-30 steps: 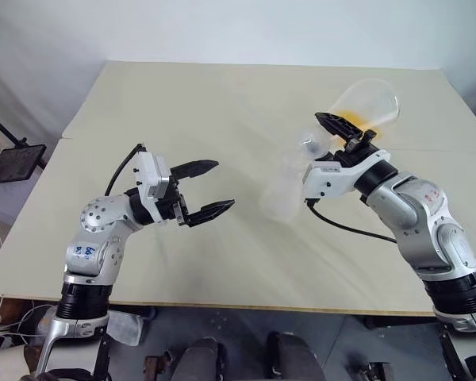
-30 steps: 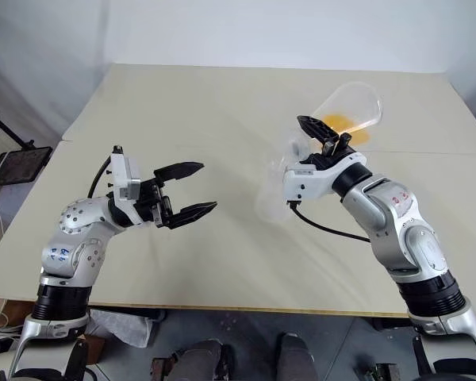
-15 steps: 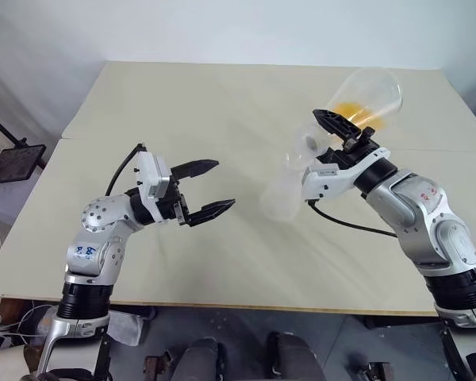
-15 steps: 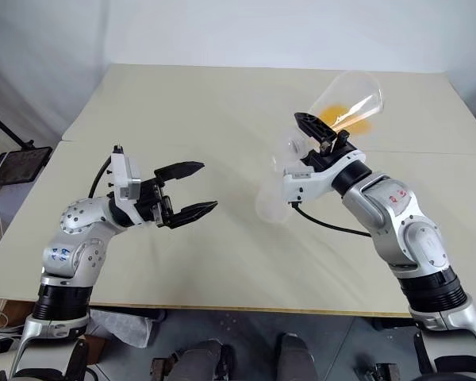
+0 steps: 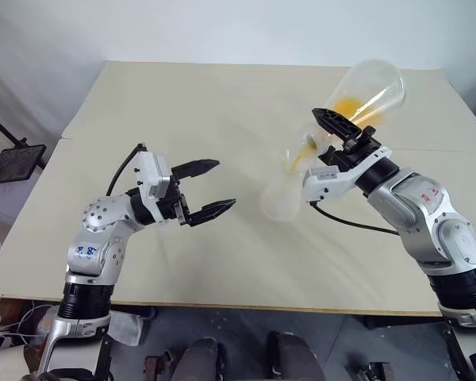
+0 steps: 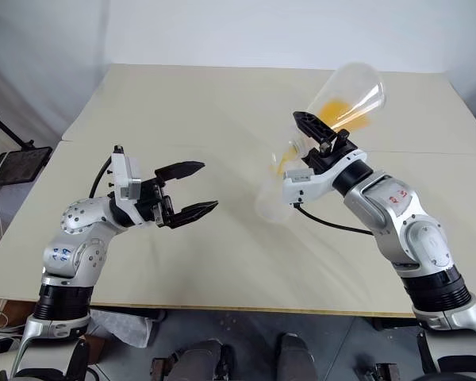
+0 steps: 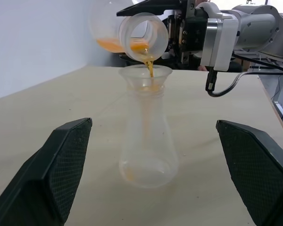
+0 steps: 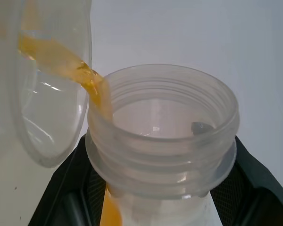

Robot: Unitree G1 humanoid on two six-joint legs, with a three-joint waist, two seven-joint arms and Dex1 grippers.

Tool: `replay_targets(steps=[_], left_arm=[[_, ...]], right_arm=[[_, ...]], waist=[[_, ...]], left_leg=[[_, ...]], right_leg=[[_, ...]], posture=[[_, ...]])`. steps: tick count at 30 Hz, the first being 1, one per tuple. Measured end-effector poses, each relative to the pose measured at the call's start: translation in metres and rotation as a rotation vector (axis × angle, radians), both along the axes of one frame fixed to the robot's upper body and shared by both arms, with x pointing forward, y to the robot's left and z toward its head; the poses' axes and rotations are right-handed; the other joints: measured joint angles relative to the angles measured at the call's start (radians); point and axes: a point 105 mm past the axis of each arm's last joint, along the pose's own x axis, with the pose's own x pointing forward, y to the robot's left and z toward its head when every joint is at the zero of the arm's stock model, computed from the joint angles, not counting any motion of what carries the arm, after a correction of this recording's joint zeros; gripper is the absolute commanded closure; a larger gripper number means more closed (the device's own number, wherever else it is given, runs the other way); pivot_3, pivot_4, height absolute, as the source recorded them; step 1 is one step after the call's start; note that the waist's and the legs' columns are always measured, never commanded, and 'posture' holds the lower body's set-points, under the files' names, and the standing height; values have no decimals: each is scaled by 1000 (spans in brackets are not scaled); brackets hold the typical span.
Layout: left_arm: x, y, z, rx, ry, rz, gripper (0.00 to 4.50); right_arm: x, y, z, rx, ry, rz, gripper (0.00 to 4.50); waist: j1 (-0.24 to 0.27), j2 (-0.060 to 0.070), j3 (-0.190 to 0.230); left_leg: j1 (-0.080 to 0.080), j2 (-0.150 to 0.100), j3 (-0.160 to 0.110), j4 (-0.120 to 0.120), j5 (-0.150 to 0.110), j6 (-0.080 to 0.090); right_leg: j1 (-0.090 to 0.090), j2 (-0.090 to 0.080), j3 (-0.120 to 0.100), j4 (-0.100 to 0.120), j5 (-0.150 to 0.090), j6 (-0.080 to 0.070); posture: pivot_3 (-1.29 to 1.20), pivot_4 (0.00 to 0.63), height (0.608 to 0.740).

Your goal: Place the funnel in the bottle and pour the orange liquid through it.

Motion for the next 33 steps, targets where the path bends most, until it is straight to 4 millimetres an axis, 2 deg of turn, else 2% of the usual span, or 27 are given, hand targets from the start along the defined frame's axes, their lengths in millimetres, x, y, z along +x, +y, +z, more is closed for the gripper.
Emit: replay_targets(steps=[33], left_arm=[[1, 0, 0, -4, 0, 10, 0]], right_arm=[[6, -9, 4, -32, -58, -45, 2037]], waist=[[0, 0, 0]], left_leg=[[0, 0, 0, 0, 0, 0]], right_leg=[[0, 0, 0, 0, 0, 0]], posture=[[0, 150, 740]])
